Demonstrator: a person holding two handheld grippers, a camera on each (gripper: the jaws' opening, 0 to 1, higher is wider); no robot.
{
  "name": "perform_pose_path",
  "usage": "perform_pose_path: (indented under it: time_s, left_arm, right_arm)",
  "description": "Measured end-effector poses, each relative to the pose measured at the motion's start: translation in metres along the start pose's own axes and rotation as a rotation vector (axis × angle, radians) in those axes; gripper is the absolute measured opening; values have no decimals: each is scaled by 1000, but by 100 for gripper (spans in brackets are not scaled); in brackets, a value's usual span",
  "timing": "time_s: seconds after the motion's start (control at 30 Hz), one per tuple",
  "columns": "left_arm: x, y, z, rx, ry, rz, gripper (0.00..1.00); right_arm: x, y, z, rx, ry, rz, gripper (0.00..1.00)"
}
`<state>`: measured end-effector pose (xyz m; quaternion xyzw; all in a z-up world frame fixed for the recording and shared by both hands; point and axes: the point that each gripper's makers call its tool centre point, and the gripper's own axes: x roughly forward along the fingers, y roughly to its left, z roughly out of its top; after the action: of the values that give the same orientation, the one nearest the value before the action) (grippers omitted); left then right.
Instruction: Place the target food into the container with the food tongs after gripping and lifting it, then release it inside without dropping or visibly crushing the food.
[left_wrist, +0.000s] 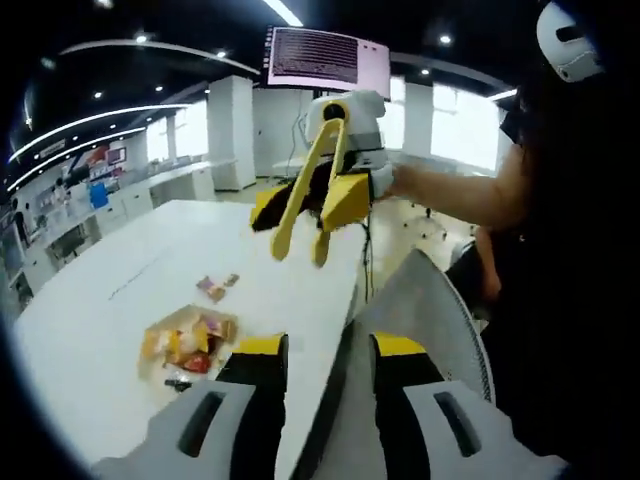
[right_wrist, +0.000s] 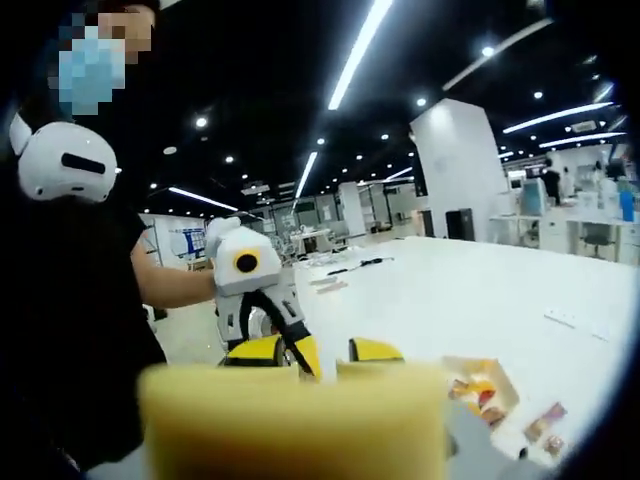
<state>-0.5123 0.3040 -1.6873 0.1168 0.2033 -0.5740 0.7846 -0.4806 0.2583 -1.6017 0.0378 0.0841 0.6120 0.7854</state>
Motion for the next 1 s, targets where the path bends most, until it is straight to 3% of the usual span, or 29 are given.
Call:
perform_pose_path:
  time_s: [0.2,0.23,0.3,0.37,0.47,0.6,0.67,0.7,0.73,0.77,0.87,1.0]
  left_arm:
    - [-27,36,-45,-16,-5,278,82]
    - [-33,45,-55,-1,3,340,87]
    - [-40,54,-64,8,-9,404,98]
    - [-46,62,-69,-2,-19,449,99]
    - [-49,71,-75,-25,-75,495,99]
    - [-42,73,-86,-62,-107,499,99]
    - [-37,73,-93,-70,-82,501,99]
    - [-38,74,-92,-61,-72,507,99]
    - [-42,79,-81,-35,-130,527,99]
    - [-44,79,-80,-52,-151,532,99]
    - [-42,77,-86,-70,-124,519,99]
    - [-44,79,-82,-78,-163,526,99]
  right_arm:
    - [-20,-23,-16,42,31,-115,26]
    - [-24,-29,-19,51,35,-157,26]
    - [-31,-38,-25,57,38,-202,26]
    - [-39,-50,-33,70,54,-268,26]
    - [-46,-57,-38,81,52,-300,26]
    - [-53,-67,-45,82,74,-349,26]
    - [-59,-76,-50,68,90,-382,26]
    - [-63,-83,-53,51,100,-415,25]
    - [-69,-90,-59,57,115,-443,25]
    - [-73,-95,-64,67,128,-461,25]
    - [-85,-113,-74,51,164,-523,25]
    - [-92,-134,-81,14,221,-575,25]
